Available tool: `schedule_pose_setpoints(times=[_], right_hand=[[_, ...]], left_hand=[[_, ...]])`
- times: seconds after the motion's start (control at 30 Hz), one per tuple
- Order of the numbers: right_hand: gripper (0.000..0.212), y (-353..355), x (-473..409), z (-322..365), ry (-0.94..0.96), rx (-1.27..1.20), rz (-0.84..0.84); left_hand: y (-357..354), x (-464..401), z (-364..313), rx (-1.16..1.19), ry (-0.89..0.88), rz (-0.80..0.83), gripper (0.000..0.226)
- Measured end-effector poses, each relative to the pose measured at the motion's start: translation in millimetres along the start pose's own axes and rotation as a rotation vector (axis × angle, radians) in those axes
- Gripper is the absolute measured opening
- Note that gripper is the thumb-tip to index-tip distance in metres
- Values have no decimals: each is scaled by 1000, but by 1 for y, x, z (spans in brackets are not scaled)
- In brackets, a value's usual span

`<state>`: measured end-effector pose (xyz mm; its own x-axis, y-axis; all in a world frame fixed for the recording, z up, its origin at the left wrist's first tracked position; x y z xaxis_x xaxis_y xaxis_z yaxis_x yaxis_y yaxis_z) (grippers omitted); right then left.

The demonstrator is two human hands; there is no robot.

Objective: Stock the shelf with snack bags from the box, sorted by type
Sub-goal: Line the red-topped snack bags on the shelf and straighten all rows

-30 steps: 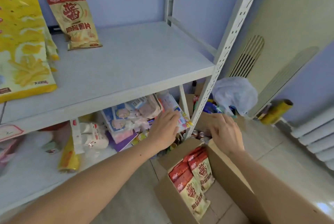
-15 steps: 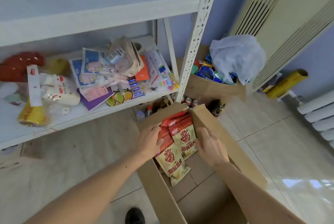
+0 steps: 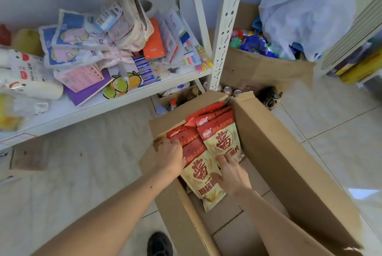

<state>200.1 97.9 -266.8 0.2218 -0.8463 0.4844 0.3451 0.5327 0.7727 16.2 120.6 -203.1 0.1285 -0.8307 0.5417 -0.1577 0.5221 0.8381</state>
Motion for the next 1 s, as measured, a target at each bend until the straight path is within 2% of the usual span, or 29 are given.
schedule_pose_setpoints(times=[0.2,0.4,0.5,0.7,0.9,1.0], right_hand=[[104,-68,-22,-30,-190,-74,168],[111,-92,-37,-42,-240,-116,192],[112,-97,-42,-45,-244,-147,180],[104,-101,-40,-57,-268,-212,158],[108,-106,-26,-74,-282,-95,278],[108,-106,-15,-89,-336,-132,314]], left_hand=[[-40,-25,-5,88,213,119,98],[-62,-45,-5,245,307,114,111],[-67,-50,-5,306,342,118,105],[-67,-53,2,624,441,54,74],[-75,-57,6,792,502,-38,68],[-71,-52,6,849,529,-118,62]])
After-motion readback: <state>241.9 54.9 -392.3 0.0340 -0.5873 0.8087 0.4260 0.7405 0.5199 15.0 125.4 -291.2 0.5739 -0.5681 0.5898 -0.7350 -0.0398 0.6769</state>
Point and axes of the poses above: each hand's wrist, its own x-axis away from the middle knuckle, its own y-axis out of the back of the hand, z = x × y, the point moved 5 cm from there along -x, towards the middle knuckle, and after that the axes turned 3 degrees about -x, right-handed, at the moved point
